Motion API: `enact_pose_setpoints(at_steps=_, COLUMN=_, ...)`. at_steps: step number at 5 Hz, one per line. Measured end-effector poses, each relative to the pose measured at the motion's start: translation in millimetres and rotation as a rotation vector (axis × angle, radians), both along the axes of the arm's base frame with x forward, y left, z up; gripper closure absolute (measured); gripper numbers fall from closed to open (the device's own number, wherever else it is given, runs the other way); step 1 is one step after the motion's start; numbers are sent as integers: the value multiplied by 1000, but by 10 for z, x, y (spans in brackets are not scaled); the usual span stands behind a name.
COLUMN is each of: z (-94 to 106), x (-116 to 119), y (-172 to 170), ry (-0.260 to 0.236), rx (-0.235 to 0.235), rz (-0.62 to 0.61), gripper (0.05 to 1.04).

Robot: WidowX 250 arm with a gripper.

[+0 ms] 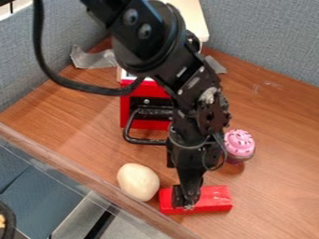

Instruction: Close the drawer

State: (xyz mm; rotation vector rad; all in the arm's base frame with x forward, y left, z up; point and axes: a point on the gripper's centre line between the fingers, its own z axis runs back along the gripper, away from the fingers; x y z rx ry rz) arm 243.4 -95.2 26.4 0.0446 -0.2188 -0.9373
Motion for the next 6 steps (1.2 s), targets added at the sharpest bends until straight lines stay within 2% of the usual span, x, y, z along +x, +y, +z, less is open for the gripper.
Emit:
enact_pose_setpoints(at_steps=4, z=104, x=245, y=143, ry=-39, rx=-7, rz=47, gripper=83)
enact_pose_setpoints(at_steps=6, z=68, x=263, y=216, ry=-30, rx=8, rz=64, gripper=83)
